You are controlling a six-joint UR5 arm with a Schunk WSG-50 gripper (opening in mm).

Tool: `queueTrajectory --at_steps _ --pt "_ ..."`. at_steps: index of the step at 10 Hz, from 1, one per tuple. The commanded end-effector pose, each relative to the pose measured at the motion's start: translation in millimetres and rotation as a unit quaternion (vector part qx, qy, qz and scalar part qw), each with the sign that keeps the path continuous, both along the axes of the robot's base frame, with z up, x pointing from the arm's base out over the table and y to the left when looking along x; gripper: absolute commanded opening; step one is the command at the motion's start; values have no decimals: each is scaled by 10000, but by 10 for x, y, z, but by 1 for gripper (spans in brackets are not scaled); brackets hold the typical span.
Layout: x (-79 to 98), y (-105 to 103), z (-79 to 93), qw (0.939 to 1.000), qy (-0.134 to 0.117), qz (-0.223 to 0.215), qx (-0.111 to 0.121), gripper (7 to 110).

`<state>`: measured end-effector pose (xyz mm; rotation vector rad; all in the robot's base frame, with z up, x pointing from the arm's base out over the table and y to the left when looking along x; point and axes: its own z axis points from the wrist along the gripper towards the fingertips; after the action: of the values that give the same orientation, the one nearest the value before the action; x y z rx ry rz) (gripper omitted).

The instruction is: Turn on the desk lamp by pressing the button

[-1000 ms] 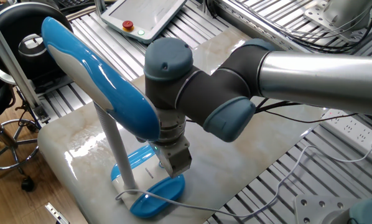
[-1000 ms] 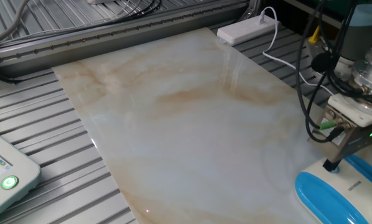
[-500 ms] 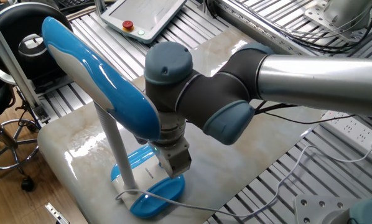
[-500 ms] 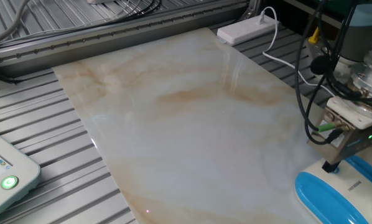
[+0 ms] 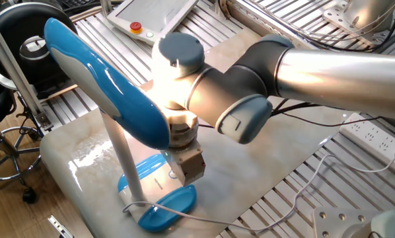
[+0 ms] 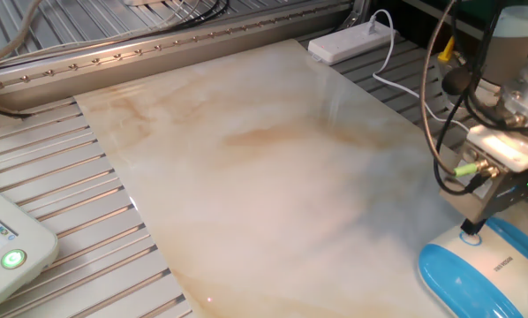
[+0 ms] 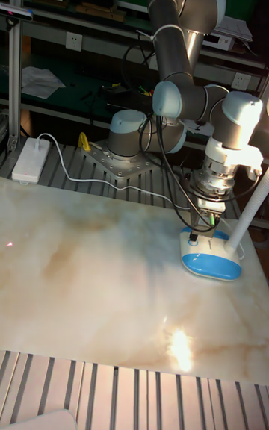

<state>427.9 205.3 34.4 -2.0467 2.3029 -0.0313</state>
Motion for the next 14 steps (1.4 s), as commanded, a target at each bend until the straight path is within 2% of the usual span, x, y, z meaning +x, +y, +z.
queueTrajectory --at_steps 1,2,3,5,6,7,8,9,10,11,12,13,14 --pt "-9 15 80 10000 61 -31 64 7" --pt "3 18 84 9999 47 -69 82 7" --pt "47 -3 86 9995 -23 -293 75 7" --pt "78 -173 27 9994 -77 -340 19 7" --pt "107 -297 -10 9991 -157 -378 -90 7" --pt "115 -437 -25 9976 -180 -627 -229 7" --pt "109 -489 -19 9919 -193 -1235 -212 7" --pt "120 -358 -10 9819 -166 -1881 129 7" --pt "144 -306 14 9685 -119 -2465 339 7" --pt "178 -375 48 9588 -105 -2818 338 7" --pt "113 -474 85 9337 95 -3570 263 7" --pt "90 -633 143 9368 149 -3493 81 7" --pt "89 -729 206 9314 130 -3637 16 7"
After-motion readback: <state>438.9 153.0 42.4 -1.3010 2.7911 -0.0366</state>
